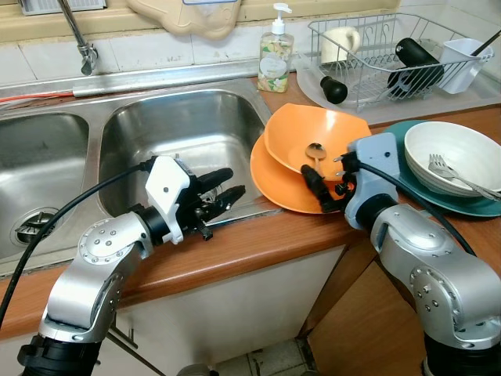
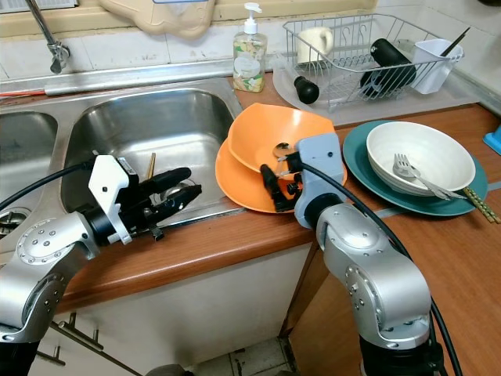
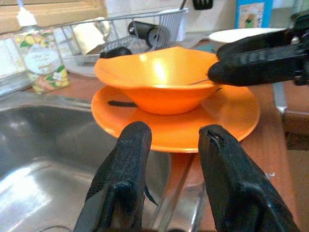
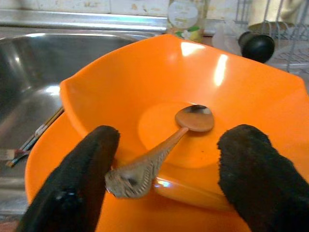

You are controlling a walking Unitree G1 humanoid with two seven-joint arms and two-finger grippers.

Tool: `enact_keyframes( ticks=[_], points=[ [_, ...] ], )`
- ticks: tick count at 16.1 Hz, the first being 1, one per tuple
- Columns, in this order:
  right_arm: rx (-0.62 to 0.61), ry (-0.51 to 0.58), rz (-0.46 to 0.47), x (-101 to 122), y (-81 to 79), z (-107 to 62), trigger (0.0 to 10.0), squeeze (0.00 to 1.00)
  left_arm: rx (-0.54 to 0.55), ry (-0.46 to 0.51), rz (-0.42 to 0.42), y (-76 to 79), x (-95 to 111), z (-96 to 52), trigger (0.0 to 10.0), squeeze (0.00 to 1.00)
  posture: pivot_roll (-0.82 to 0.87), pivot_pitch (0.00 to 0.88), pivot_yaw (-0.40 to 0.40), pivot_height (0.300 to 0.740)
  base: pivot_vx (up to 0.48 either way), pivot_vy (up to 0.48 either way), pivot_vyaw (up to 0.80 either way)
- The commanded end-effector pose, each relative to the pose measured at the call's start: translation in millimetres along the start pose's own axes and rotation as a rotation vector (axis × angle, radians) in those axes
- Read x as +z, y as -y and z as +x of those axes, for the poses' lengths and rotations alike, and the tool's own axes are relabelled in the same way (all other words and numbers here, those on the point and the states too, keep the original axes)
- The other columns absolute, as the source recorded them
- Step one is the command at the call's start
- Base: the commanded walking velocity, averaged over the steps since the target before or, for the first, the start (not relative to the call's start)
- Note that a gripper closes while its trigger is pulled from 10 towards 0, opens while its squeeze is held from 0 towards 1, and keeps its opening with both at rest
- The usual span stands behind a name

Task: Kitchen organization

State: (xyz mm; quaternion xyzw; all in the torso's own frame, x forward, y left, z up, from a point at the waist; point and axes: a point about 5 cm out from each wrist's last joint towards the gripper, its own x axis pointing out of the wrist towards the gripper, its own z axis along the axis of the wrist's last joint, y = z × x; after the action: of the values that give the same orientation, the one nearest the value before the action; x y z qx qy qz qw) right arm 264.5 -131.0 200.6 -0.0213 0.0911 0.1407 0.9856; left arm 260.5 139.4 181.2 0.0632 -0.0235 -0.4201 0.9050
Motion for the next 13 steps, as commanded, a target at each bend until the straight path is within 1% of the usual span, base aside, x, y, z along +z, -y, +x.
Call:
enact_keyframes(
  ticks=[1, 5, 13],
  points=[
    [-0.003, -0.018, 0.024, -3.0, 1.8, -2.9, 0.0, 0.00, -0.037, 0.003, 0.002, 4.7, 3.3, 1.2, 10.0, 0.00, -0.05, 0.000, 0.044, 0.740, 0.000, 0.000, 0.00],
    [-0.010, -0.042, 0.062, -8.7, 2.3, -4.3, 0.0, 0.00, -0.045, 0.005, 0.003, 6.0, 4.3, 0.6, 10.0, 0.00, -0.04, 0.000, 0.048, 0.740, 0.000, 0.000, 0.00],
    [-0.027, -0.034, 0.060, -4.8, 7.2, -2.6, 0.0, 0.00, -0.036, 0.006, 0.008, 6.0, 4.9, 1.8, 10.0, 0.00, -0.04, 0.000, 0.044, 0.740, 0.000, 0.000, 0.00]
  ],
)
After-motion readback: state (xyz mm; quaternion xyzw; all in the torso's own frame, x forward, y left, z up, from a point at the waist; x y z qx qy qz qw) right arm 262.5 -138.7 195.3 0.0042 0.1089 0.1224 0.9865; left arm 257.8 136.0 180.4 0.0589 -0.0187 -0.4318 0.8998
